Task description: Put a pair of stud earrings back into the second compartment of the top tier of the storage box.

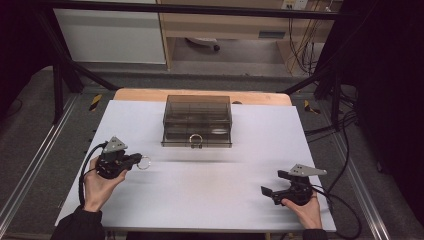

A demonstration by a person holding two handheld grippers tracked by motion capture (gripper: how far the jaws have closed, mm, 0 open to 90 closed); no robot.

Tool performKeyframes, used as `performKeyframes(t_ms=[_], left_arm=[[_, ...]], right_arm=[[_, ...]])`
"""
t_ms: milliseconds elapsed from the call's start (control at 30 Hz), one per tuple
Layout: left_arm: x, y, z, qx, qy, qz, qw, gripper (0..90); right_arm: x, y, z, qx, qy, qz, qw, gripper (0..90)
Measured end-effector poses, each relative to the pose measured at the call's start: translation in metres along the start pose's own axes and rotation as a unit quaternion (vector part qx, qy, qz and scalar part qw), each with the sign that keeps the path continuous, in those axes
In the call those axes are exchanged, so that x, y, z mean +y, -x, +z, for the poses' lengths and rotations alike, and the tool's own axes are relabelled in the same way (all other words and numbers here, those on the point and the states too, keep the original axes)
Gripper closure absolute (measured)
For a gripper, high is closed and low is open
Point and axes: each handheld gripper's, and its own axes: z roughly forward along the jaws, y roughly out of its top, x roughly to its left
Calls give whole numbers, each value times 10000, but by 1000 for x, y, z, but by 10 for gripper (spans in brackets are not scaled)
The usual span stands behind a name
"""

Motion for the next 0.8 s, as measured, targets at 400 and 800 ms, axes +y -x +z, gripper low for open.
performKeyframes(t_ms=[400,800], left_arm=[[17,13,3,-169,62,120,9998,865],[46,29,9,-264,116,334,9990,865]], right_arm=[[0,0,0,2,-7,-24,10000,7],[0,0,0,11,-5,-24,10000,7]])
